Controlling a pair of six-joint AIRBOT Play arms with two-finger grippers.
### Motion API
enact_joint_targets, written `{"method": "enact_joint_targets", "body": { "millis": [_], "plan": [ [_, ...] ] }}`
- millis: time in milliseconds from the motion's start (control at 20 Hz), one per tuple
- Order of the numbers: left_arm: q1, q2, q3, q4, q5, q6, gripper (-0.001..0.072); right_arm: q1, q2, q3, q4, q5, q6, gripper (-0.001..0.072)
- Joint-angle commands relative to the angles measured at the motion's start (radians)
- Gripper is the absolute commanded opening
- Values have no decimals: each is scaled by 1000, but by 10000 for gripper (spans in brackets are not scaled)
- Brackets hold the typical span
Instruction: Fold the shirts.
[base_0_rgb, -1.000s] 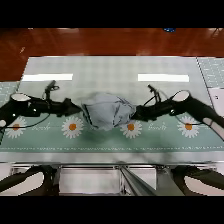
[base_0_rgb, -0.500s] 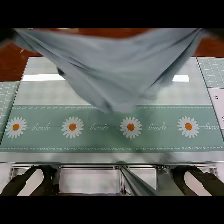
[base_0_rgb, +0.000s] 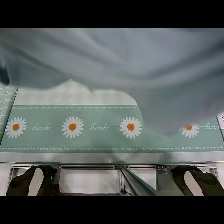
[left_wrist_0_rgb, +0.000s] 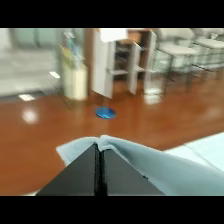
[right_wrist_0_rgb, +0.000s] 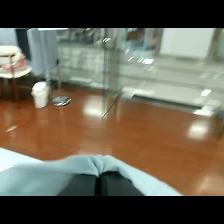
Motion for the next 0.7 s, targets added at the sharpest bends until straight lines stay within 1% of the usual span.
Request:
{"method": "enact_joint_targets", "body": {
  "millis": [0,50,150,200,300,400,500,650],
  "plan": [
    [-13,105,13,101,4,-25,14,-1,67,14,-72,77,2,26],
    [-29,116,13,114,-7,-35,14,-1,69,13,-80,99,6,26],
    [-68,114,13,144,-71,-39,14,-1,69,-10,-103,124,16,26],
    [-88,106,10,170,-103,-59,15,-1,69,-37,-113,131,22,26],
    [-113,99,-42,190,-121,-80,15,-1,69,-136,-114,134,24,26],
    [-113,98,-169,189,-122,-94,15,-1,69,-299,-102,114,24,26],
    [-114,90,-353,162,-84,-81,15,-1,65,-491,-65,27,20,26],
    [-153,5,-646,92,42,6,14,-1,-24,-757,17,-117,-43,26]
  ]
}}
